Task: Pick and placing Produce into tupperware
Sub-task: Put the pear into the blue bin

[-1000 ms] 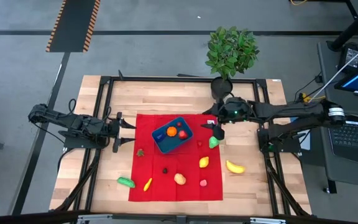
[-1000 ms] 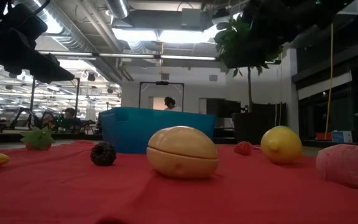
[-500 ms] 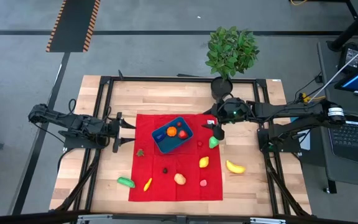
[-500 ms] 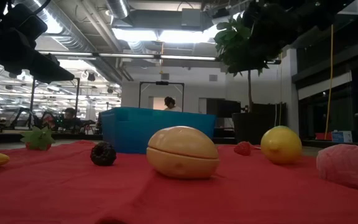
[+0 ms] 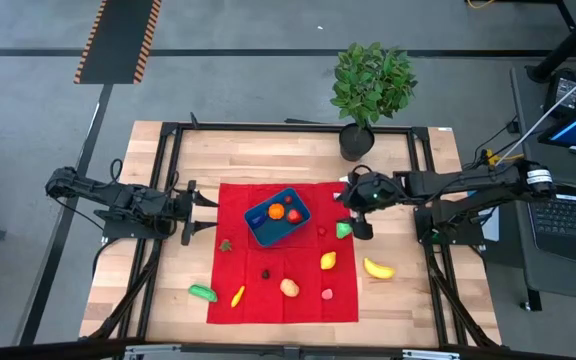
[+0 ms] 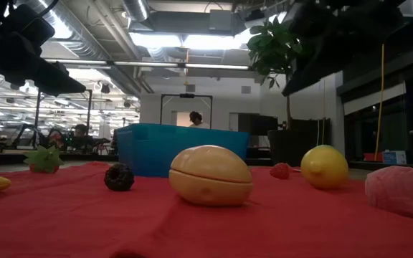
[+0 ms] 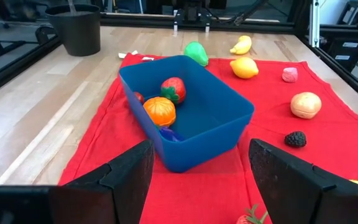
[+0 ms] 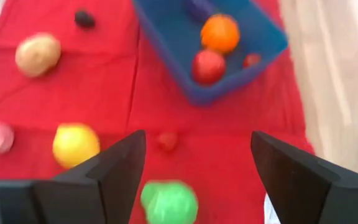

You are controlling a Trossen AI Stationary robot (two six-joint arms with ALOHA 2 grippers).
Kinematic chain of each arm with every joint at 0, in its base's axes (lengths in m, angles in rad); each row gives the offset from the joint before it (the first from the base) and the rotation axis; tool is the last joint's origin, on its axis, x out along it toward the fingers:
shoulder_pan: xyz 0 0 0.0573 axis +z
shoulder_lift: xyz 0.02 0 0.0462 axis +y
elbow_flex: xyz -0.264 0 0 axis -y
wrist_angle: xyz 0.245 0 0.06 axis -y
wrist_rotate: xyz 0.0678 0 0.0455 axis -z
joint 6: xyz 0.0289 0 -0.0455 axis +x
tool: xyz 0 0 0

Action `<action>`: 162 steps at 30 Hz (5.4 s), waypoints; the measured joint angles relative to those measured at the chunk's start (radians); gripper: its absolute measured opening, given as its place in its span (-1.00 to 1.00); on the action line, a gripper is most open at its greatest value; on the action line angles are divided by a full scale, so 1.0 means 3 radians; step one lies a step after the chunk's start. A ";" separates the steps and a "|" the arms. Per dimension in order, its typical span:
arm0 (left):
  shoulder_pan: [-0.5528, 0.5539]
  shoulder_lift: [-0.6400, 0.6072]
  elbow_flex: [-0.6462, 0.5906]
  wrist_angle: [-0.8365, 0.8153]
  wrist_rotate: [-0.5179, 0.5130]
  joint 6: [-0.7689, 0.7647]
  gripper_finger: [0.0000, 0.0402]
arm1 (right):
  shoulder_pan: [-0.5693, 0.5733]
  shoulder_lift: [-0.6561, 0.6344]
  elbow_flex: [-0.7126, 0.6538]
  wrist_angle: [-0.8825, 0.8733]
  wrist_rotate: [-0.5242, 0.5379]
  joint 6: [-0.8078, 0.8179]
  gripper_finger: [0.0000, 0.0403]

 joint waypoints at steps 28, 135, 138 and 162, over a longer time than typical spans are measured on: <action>0.0001 0.0000 -0.0001 0.0037 0.0000 -0.0085 0.27 | 0.0331 0.1548 0.1393 -0.1793 0.0204 -0.1160 0.45; 0.0003 0.0001 -0.0001 0.0021 0.0000 -0.0169 0.27 | 0.0361 0.2009 0.0843 -0.1235 0.0403 -0.1041 0.16; 0.0003 0.0000 -0.0001 0.0021 0.0000 -0.0169 0.27 | 0.0358 0.1985 0.0839 -0.1273 0.0419 -0.1035 0.16; 0.0002 0.0001 -0.0001 0.0019 0.0000 -0.0165 0.27 | 0.0242 0.1919 0.1355 -0.2154 0.0401 -0.0039 0.16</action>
